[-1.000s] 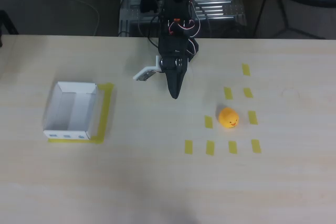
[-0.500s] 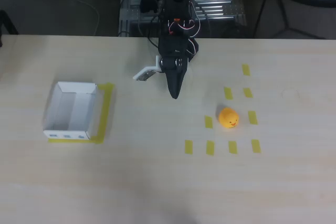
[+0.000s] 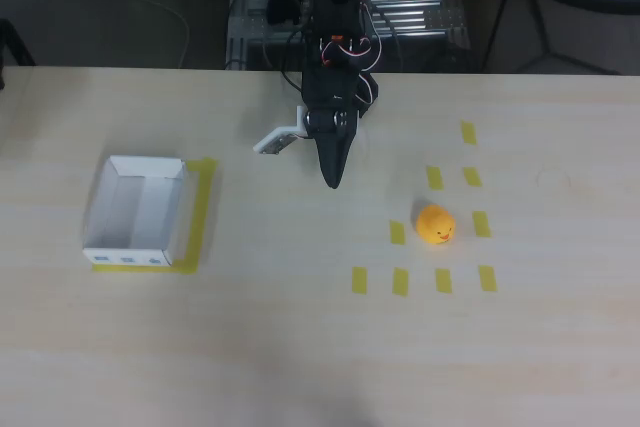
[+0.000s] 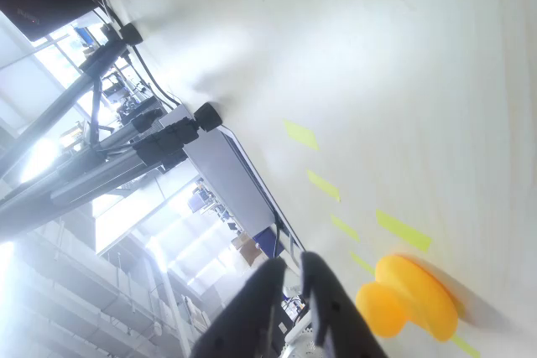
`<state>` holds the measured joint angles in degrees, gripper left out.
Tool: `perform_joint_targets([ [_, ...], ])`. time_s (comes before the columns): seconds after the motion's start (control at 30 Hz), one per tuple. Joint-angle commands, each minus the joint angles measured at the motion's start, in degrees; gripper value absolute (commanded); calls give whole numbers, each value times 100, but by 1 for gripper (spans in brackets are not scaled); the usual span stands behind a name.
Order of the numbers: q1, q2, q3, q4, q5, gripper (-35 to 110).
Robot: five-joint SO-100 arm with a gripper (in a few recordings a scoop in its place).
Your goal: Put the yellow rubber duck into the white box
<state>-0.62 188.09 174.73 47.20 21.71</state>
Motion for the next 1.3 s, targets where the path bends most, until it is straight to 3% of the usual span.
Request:
perform_joint_targets([
  [0.0, 105, 299, 448, -141, 62, 0],
  [1.27, -255, 290, 448, -193, 0, 2],
])
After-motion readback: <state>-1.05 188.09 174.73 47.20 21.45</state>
